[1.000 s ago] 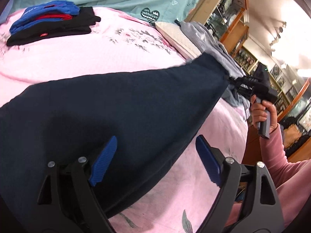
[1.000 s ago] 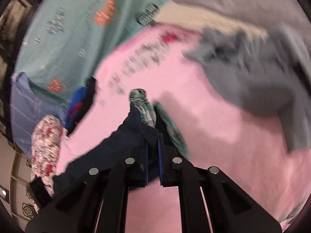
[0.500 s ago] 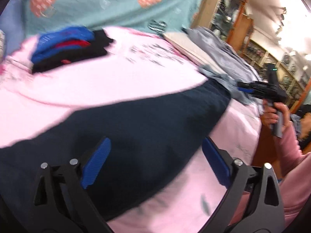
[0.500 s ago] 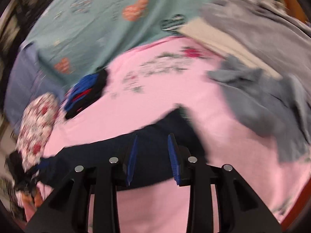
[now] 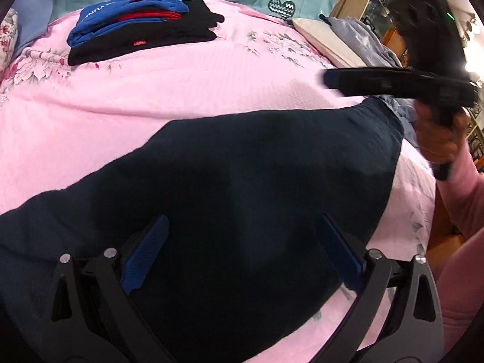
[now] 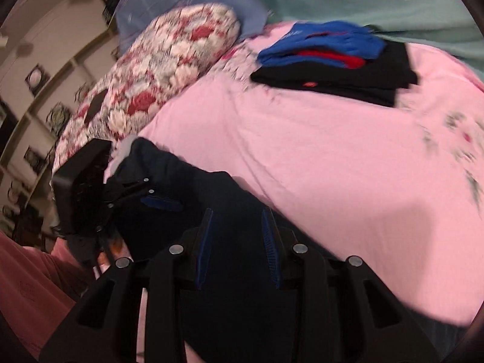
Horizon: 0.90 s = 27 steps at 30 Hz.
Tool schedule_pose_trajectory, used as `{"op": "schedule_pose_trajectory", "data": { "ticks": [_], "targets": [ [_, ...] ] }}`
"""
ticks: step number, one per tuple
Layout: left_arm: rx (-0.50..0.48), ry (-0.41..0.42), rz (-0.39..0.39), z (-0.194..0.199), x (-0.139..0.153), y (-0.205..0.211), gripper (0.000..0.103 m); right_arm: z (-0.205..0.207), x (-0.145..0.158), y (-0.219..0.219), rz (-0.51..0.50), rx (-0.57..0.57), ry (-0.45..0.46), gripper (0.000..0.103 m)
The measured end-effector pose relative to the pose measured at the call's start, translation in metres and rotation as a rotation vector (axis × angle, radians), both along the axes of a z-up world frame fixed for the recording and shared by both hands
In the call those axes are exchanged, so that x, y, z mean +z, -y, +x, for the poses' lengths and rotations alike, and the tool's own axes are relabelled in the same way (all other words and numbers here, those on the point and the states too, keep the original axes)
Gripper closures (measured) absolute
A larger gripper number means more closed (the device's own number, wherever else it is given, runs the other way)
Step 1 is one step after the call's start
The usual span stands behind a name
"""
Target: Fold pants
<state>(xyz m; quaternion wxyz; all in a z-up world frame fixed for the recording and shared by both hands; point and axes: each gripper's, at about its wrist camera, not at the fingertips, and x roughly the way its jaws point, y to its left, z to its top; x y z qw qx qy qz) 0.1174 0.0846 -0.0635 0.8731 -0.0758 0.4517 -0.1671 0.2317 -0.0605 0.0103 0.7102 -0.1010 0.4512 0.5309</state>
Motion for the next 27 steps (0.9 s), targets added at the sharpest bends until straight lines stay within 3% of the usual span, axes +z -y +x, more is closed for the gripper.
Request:
{"op": "schedule_pose_trajectory", "data": {
  "ticks": [4,7,11,16,18,27],
  "targets": [
    [0.004,-0.003,-0.089,-0.002,-0.001,-0.012,0.002,0.02,-0.025,-0.049,-0.085,0.095,-0.02,0.07],
    [0.008,-0.005,-0.123,-0.002,-0.001,-0.016,0.002,0.033,-0.041,-0.07,-0.131,0.154,-0.097,0.07],
    [0.007,-0.006,-0.122,-0.002,-0.001,-0.014,0.002,0.029,-0.041,-0.074,-0.135,0.252,-0.178,0.07],
    [0.007,-0.007,-0.129,-0.003,-0.002,-0.015,0.002,0.003,-0.03,-0.064,-0.139,0.38,-0.16,0.068],
    [0.006,-0.008,-0.125,-0.002,-0.002,-0.014,0.002,0.001,-0.037,-0.062,-0.155,0.396,-0.206,0.067],
    [0.007,-0.009,-0.13,-0.002,-0.002,-0.014,0.002,0.014,-0.051,-0.063,-0.21,0.363,-0.228,0.066]
  ]
}}
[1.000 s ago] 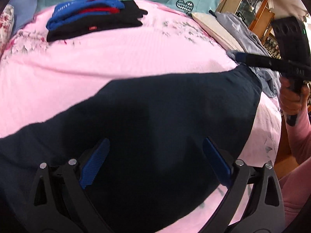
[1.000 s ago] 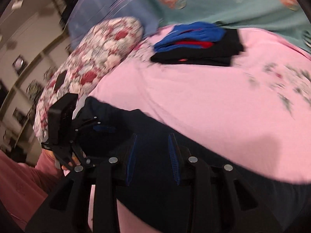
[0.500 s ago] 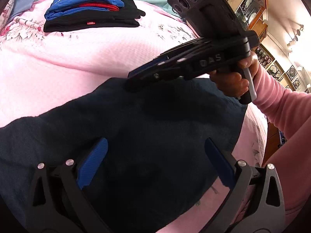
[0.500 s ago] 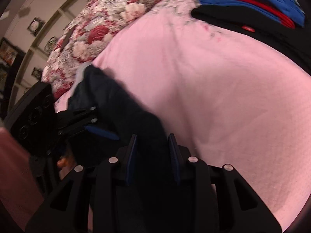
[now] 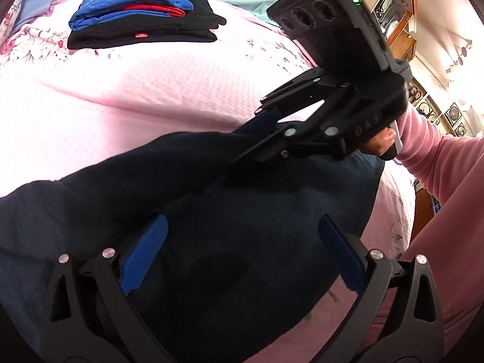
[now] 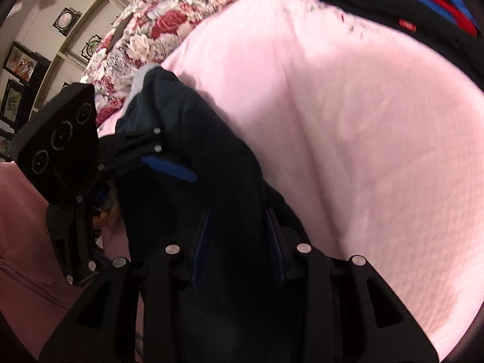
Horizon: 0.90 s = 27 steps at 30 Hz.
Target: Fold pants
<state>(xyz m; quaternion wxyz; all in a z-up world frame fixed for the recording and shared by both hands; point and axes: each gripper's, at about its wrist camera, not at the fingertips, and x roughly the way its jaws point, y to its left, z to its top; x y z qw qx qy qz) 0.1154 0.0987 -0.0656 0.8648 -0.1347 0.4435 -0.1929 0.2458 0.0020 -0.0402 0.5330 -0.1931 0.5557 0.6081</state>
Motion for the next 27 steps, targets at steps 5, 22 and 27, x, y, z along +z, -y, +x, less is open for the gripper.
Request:
{"op": "schedule_pose_trajectory", "data": {
  "ticks": [5,22,27],
  "targets": [
    [0.0,0.001,-0.002,-0.001,0.0,-0.001,0.002,-0.011,0.009,0.007,-0.041,0.095,0.024,0.066],
    [0.0,0.001,-0.002,-0.001,-0.001,-0.001,0.002,0.03,-0.012,-0.022,0.214,-0.058,-0.31,0.06],
    [0.005,0.002,-0.01,-0.001,-0.001,-0.001,0.002,0.047,-0.026,-0.023,0.224,-0.13,-0.305,0.078]
  ]
}}
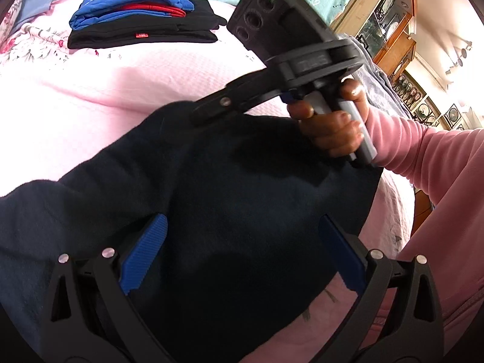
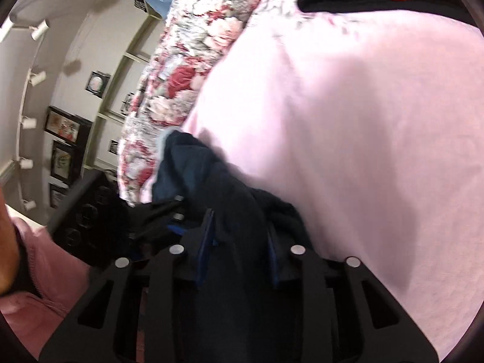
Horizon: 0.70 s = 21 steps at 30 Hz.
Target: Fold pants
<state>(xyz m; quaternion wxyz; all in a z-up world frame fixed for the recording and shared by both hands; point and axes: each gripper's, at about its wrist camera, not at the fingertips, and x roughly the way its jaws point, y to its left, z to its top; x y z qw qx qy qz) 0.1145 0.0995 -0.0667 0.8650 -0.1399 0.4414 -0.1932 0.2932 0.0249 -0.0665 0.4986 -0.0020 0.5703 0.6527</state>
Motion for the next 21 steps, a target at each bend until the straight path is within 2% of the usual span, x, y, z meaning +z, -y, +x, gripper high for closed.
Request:
{"op": "schedule_pose_trajectory", "data": {
  "ticks": [3,4,5,6,9,13,15,17,18,19,21],
  "targets": [
    [0.0,-0.002,0.003,-0.001,0.0,0.001,0.002,0.01,0.0,0.006,0.008,-0.037,-0.028,0.078],
    [-0.001,-0.002,0.004,0.0,0.0,0.002,0.002,0.019,0.006,0.016,0.018,-0.077,0.003,0.073],
    [-0.001,-0.002,0.005,0.001,0.001,0.003,0.002,0.027,0.015,0.026,0.008,-0.15,0.079,0.07],
    [-0.001,-0.001,0.005,0.0,0.001,0.001,0.002,0.035,0.019,0.034,0.006,-0.187,0.088,0.07],
    [-0.001,0.0,0.015,0.001,0.001,0.001,0.002,0.037,0.036,0.06,0.083,-0.238,0.009,0.07],
    [-0.002,0.001,0.036,0.002,0.002,0.003,0.002,-0.01,0.051,0.06,0.123,-0.168,0.073,0.07],
    [-0.003,0.001,0.042,0.003,0.003,0.004,0.002,-0.029,0.045,0.055,0.111,-0.131,0.107,0.07],
    [-0.003,0.0,0.047,0.004,0.003,0.006,0.002,-0.038,0.029,0.047,0.05,-0.117,0.121,0.07],
    [-0.003,0.0,0.047,0.004,0.003,0.006,0.002,-0.037,0.018,0.047,-0.013,-0.127,0.151,0.076],
    [-0.003,0.0,0.045,0.004,0.003,0.006,0.002,-0.033,0.012,0.05,-0.015,-0.133,0.165,0.087],
    [-0.002,-0.004,0.04,0.004,0.002,0.005,0.002,-0.017,0.008,0.066,-0.02,-0.205,0.116,0.096]
  ]
}}
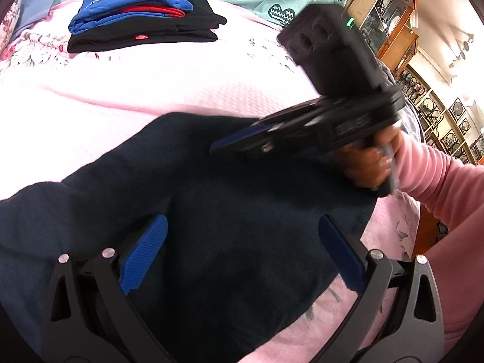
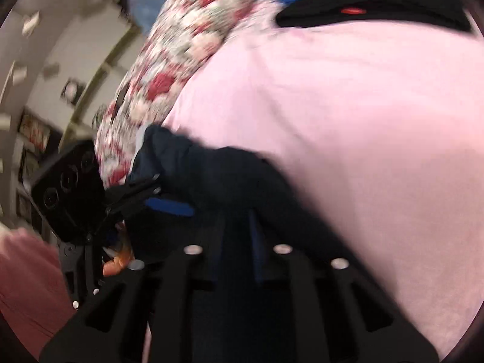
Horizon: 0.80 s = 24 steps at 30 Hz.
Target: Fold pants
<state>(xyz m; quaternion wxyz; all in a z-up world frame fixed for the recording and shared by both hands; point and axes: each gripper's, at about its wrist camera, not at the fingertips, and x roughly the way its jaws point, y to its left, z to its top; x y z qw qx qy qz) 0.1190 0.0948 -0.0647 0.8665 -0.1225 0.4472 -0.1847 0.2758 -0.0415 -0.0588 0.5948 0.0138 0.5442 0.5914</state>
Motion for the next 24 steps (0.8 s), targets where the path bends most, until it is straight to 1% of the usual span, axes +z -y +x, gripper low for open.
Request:
{"op": "schedule_pose_trajectory", "data": {
  "ticks": [2,4,5,6,9,11,12,13,15,17,18,20,21,22,23,24],
  "targets": [
    [0.001,0.001,-0.005,0.0,0.001,-0.001,0.002,0.009,0.003,0.018,-0.005,-0.089,0.0,0.094],
    [0.001,0.003,-0.008,-0.001,0.001,-0.002,0.002,0.006,0.012,0.039,-0.032,-0.168,0.052,0.09],
    [0.002,0.003,-0.009,-0.001,0.001,-0.002,0.002,-0.003,0.019,0.048,-0.037,-0.189,0.08,0.082],
    [0.004,0.006,-0.009,-0.002,0.002,-0.002,0.002,-0.012,0.023,0.051,-0.034,-0.197,0.095,0.075],
    [0.025,0.033,-0.025,-0.005,0.007,-0.007,0.002,-0.034,0.027,0.066,-0.008,-0.211,0.107,0.074],
    [0.031,0.053,-0.075,-0.003,0.015,-0.01,0.002,-0.044,0.023,0.075,-0.005,-0.219,0.105,0.073],
    [0.038,0.054,-0.086,-0.001,0.02,-0.009,0.002,-0.048,0.021,0.081,-0.005,-0.22,0.112,0.072],
    [0.05,0.049,-0.082,0.005,0.025,-0.004,0.002,-0.053,0.019,0.085,-0.005,-0.221,0.121,0.069],
    [0.082,0.024,-0.071,0.018,0.027,0.004,0.002,-0.059,0.016,0.089,-0.033,-0.243,0.151,0.068],
    [0.085,-0.06,-0.059,0.039,0.015,0.017,0.002,-0.058,0.015,0.098,-0.065,-0.264,0.173,0.068],
    [0.09,-0.093,-0.04,0.045,0.009,0.021,0.002,-0.055,0.015,0.112,-0.086,-0.285,0.195,0.068],
    [0.103,-0.071,0.035,0.047,0.005,0.031,0.002,-0.048,0.016,0.142,-0.113,-0.333,0.237,0.068],
    [0.097,-0.064,0.066,0.046,0.005,0.035,0.002,-0.04,0.017,0.172,-0.14,-0.38,0.28,0.068],
    [0.097,-0.062,0.077,0.046,0.005,0.037,0.002,-0.034,0.016,0.193,-0.152,-0.423,0.294,0.068],
    [0.103,-0.059,0.079,0.044,0.003,0.037,0.002,-0.027,0.016,0.219,-0.151,-0.476,0.287,0.069],
    [0.11,-0.048,0.075,0.042,0.002,0.037,0.002,-0.016,0.015,0.253,-0.139,-0.545,0.256,0.069]
  ]
}}
